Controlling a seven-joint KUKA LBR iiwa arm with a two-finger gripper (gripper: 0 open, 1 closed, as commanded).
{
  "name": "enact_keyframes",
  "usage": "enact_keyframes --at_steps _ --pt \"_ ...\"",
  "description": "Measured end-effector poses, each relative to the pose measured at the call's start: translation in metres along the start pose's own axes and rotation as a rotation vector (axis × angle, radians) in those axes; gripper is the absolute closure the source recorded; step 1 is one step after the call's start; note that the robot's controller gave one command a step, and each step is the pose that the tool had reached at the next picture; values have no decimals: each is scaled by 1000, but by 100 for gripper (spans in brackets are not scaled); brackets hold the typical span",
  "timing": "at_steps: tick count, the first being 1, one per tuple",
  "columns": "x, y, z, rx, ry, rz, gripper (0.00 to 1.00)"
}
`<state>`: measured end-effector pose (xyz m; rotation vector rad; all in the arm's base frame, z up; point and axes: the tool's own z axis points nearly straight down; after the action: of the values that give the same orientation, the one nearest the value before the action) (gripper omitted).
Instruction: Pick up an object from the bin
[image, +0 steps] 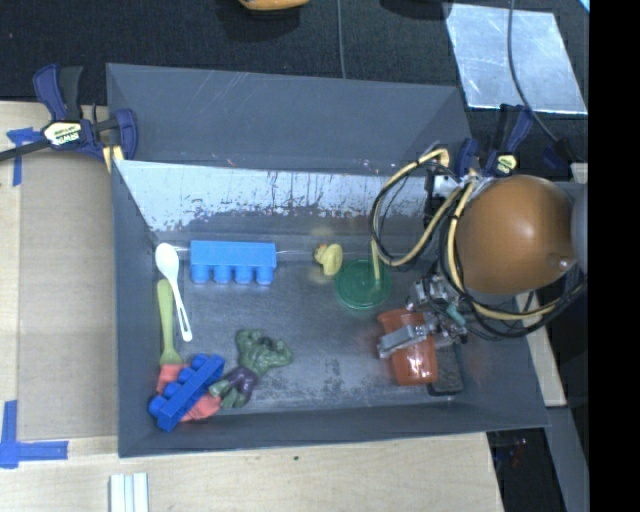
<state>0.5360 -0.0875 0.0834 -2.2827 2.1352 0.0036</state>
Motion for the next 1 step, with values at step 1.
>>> enact_keyframes --at_steps 1 --pt "1 0 -7 2 -5 3 100"
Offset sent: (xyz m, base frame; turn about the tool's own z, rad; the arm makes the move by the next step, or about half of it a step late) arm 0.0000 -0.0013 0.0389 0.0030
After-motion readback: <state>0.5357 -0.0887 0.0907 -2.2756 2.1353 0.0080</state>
